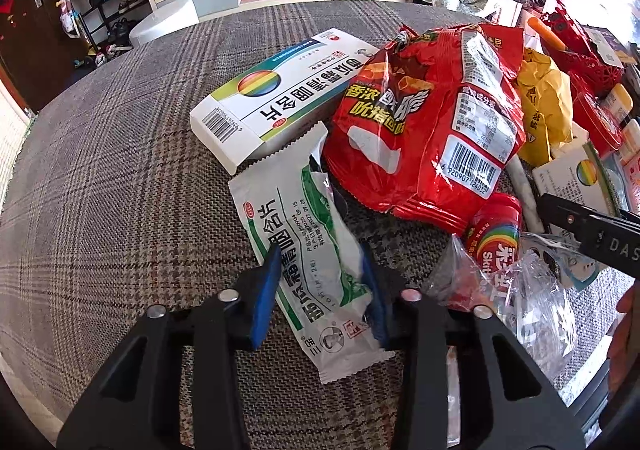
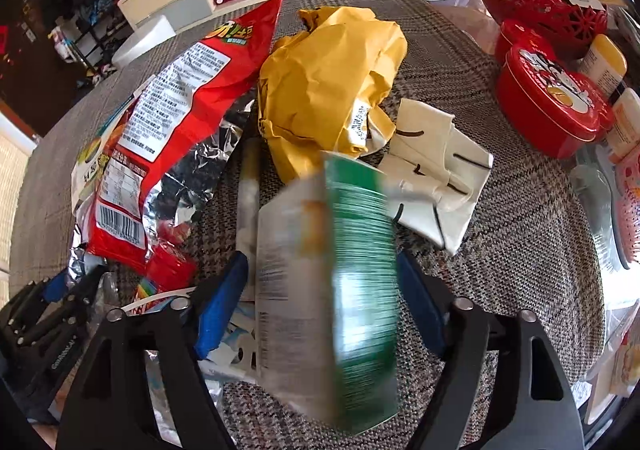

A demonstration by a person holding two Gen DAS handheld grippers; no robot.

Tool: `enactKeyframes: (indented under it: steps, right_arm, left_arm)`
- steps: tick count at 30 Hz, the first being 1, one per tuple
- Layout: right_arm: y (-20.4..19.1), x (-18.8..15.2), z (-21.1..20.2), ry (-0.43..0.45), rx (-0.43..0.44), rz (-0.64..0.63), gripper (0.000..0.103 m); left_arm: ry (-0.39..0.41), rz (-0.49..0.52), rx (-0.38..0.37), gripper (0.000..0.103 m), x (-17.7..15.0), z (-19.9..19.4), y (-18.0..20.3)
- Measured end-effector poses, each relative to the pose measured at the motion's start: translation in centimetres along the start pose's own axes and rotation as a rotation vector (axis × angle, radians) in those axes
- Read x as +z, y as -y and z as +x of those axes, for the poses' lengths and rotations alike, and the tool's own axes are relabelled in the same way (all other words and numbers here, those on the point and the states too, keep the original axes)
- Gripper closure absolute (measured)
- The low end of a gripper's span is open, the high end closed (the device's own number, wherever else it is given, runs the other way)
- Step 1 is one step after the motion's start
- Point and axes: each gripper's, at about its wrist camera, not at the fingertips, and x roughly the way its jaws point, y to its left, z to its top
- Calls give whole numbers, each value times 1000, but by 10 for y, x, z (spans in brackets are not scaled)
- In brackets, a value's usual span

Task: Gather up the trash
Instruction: 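Grasp the rainbow medicine box with right tool while left tool grasps the sachet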

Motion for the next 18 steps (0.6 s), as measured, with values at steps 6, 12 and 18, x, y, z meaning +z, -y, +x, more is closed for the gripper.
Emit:
enactKeyframes:
  steps: [6, 12, 18]
  right_arm:
    - [11, -5, -6, 5, 22, 33, 37]
    - [34, -10, -27, 39, 39, 79, 37]
    - [43, -21, -71, 94, 52, 80, 37]
  left_arm:
    - [5, 5, -11, 86, -4, -6, -3]
    - [30, 0, -5, 97, -8, -25, -4]
    - [61, -7, -9, 98, -19, -57, -4]
